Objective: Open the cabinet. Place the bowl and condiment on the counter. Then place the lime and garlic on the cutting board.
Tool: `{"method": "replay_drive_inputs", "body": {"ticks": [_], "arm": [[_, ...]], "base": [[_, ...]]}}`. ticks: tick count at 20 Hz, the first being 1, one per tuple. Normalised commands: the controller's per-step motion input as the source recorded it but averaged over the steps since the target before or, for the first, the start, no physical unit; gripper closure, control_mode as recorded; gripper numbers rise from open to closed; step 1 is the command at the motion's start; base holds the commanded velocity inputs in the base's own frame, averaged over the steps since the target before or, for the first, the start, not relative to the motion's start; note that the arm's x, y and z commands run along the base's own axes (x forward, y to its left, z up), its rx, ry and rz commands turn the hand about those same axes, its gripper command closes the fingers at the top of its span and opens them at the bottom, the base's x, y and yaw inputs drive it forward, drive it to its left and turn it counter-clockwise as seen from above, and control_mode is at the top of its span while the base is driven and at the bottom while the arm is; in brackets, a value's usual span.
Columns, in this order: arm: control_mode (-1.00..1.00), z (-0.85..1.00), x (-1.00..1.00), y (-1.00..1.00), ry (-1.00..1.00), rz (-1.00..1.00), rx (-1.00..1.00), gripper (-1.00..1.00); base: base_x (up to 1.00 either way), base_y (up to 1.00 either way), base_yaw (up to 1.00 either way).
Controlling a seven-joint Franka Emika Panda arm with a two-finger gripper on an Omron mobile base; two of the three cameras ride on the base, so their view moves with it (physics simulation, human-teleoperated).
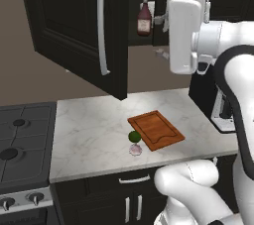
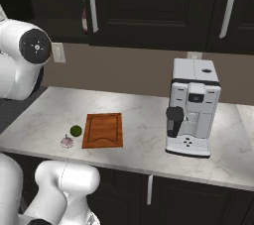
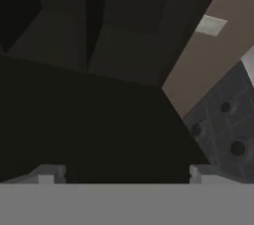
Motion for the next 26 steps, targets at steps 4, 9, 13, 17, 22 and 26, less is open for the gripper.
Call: {"method": "replay_drive_inputs", "body": {"ticks": [4,9,13,17,22,26], "arm": [[-1.0,-0.1,0.42,0.16,0.0,0.24,0.03,-1.0],[-1.0,-0.01,0.36,0.04,0.0,0.24,0.02,-1.0],[-1.0,-0.06,0.36,0.27,0.0,0.2,0.0,-1.0],[-1.0,-0.06,0.34,0.4,0.02,0.15,0.0,-1.0],[-1.0,-0.04,0.27,0.37,0.0,0.15,0.0,-1.0],[-1.0,-0.03,0.2,0.39,0.0,0.15,0.0,-1.0]], "base": [[0.0,0.0,0.0],[0.0,0.0,0.0],[0.0,0.0,0.0],[0.0,0.0,0.0],[0.0,0.0,0.0],[0.0,0.0,0.0]]}}
